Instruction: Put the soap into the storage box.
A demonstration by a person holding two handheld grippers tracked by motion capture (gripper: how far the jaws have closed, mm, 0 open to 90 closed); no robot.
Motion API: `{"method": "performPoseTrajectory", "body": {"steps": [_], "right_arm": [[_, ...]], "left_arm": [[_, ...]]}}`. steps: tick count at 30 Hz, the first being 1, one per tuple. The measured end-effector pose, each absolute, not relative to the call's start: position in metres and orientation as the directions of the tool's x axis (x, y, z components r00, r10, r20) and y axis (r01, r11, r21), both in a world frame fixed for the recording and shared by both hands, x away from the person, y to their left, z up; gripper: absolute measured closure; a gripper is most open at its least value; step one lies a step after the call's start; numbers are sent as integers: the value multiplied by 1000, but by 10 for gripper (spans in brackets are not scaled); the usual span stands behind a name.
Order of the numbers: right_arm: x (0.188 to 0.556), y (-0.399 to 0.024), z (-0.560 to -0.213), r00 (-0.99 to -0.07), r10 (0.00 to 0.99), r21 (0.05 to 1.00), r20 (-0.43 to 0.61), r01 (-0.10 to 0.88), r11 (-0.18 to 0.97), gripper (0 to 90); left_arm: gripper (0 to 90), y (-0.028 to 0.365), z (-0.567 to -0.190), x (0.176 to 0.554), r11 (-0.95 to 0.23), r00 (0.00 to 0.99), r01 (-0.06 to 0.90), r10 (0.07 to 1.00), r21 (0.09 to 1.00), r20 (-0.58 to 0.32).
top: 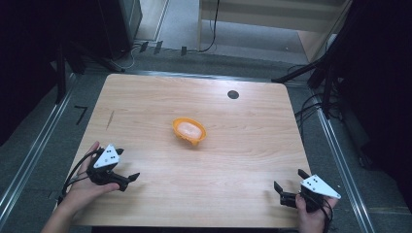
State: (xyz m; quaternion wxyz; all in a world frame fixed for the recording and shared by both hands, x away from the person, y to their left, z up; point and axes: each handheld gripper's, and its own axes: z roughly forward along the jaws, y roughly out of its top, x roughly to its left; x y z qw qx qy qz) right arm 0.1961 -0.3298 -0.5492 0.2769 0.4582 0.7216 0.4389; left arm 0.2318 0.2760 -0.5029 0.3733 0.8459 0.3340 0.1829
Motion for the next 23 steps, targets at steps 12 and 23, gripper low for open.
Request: {"method": "performPoseTrajectory", "body": {"steps": [12,23], "right_arm": [[196,-330,-549,-425,905,887,2,419,194,0],[196,-330,-549,-426,905,887,2,418,195,0]], "left_arm": [[0,310,-520,203,-347,576,495,818,797,-2],[0,316,-524,198,-276,512,486,859,829,-15]]}}
